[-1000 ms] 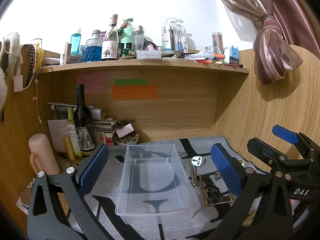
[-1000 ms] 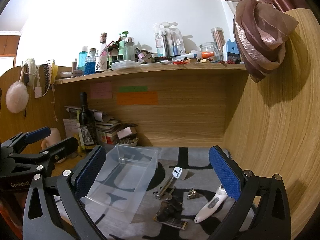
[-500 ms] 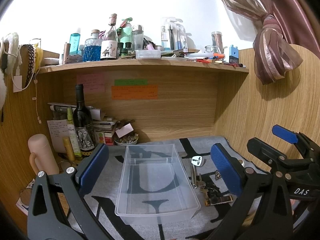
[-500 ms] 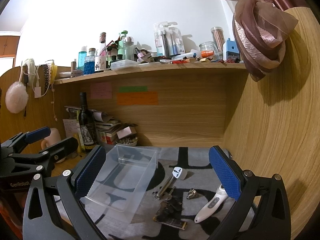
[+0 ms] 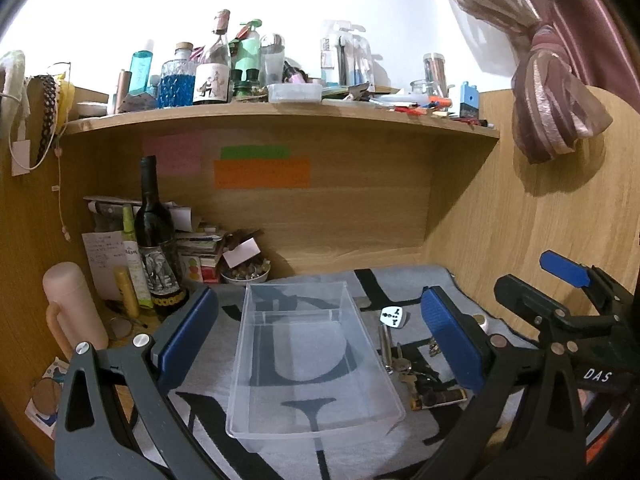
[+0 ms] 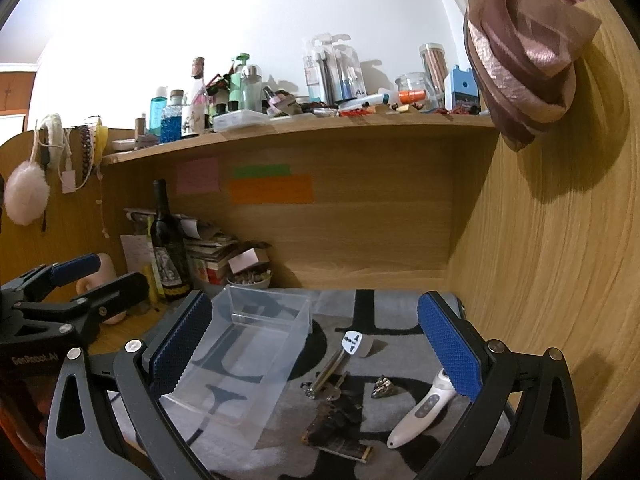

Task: Organize rigid objects
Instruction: 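Grasp the clear plastic box rim with the left gripper while the right gripper grasps the white device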

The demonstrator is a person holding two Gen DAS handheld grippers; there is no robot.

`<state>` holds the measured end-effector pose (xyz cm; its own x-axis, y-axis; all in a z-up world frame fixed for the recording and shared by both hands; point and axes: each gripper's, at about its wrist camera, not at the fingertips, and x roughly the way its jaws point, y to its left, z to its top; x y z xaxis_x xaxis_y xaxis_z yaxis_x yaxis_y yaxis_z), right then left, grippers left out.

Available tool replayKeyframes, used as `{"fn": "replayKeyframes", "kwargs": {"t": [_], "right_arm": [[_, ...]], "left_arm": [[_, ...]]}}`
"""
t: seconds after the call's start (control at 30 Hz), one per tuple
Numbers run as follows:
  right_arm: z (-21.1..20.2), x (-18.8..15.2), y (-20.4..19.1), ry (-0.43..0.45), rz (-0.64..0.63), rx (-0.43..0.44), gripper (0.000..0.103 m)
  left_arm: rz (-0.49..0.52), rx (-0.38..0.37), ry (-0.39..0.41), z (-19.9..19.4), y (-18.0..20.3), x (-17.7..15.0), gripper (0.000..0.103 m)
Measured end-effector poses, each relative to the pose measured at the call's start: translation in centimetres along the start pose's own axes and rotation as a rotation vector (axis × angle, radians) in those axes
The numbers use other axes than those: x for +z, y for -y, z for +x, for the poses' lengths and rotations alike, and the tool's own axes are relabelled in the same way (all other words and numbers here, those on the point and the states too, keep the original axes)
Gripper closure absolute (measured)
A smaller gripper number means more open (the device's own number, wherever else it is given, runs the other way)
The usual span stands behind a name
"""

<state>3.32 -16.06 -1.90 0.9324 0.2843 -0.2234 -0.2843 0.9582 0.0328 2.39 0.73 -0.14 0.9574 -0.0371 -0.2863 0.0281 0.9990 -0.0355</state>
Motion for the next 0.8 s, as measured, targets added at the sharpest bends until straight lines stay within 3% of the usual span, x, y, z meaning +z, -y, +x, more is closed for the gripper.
{"fn": "replayKeyframes", "kwargs": {"t": [0.1, 0.27, 0.43, 0.6, 0.8], "right_arm": [[0.8, -0.2, 0.5, -0.017, 0.002, -0.006, 0.000], [2.4, -0.7, 1.6, -0.058, 0.007, -0.033, 0.004], [4.5, -1.4, 3.1, -0.126, 0.020, -0.071, 0.021], [7.0, -2.5, 4.5, -0.225, 0.038, -0.104, 0.039], [9.3, -4.1, 6.3, -0.335, 0.075, -0.132, 0.050]], "left_arm": [[-0.001, 0.000, -0.039, 1.1, -0.7, -0.1, 0.018], [-0.008, 0.025, -0.109, 3.8, -2.3, -0.5, 0.024], [-0.017, 0.030, -0.223, 7.4, -4.3, -1.2, 0.041], [-0.038, 0.041, -0.354, 10.8, -6.5, -2.5, 0.065], [-0.053, 0.044, -0.460, 13.8, -8.4, -4.1, 0.074]]}}
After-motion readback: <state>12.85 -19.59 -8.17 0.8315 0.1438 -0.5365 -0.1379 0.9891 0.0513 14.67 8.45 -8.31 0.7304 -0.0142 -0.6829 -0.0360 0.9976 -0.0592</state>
